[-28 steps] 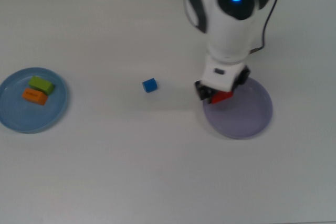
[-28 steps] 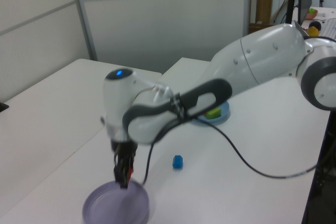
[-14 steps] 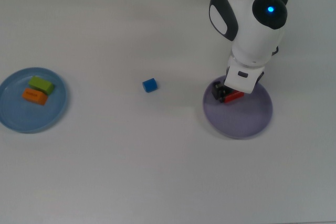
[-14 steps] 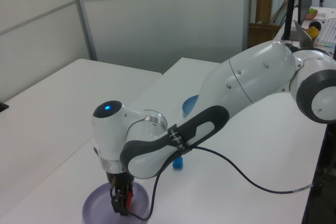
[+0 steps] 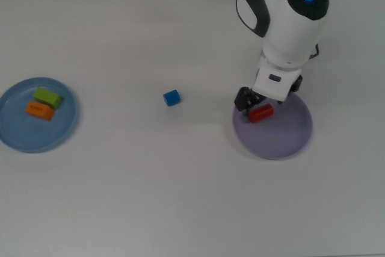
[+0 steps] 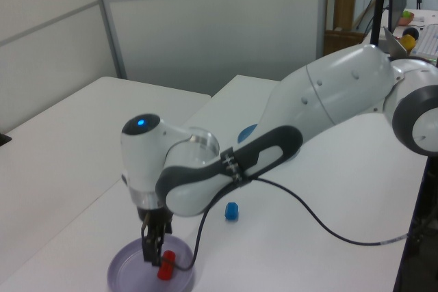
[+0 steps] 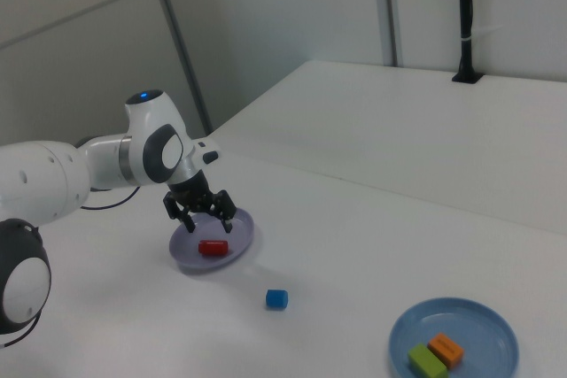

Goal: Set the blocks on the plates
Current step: 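Move the gripper to the blue block and grasp it, then carry the blue block onto the lavender plate beside the red block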

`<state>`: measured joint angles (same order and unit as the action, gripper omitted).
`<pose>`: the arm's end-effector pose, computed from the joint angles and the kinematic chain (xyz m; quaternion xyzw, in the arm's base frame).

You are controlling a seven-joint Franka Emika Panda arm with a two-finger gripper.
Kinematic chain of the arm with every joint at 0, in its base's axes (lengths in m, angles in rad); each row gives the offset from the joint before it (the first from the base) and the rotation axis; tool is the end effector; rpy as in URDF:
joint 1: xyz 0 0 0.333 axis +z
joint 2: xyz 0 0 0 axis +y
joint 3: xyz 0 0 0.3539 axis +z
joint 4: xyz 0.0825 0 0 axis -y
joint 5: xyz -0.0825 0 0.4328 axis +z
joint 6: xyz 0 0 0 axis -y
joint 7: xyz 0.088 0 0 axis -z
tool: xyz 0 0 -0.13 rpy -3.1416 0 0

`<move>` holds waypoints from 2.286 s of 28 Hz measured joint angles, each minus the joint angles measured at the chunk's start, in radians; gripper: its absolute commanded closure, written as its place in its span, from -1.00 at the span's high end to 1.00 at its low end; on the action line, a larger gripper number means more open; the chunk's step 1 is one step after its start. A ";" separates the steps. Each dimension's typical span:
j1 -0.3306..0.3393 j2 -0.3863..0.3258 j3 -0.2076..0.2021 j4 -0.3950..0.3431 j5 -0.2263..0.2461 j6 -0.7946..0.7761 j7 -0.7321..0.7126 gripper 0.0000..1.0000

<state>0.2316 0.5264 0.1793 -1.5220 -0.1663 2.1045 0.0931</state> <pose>0.7150 0.2775 0.3521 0.9819 0.1843 0.0389 0.0194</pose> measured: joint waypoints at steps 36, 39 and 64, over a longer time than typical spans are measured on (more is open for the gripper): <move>-0.278 -0.125 -0.039 -0.275 0.003 -0.083 -0.258 0.21; -0.277 -0.117 -0.039 -0.275 0.003 -0.079 -0.263 0.20; -0.219 -0.129 0.035 -0.173 0.053 -0.043 -0.217 -0.59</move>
<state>0.0126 0.3973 0.2140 -1.6953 -0.1129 2.0619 -0.1239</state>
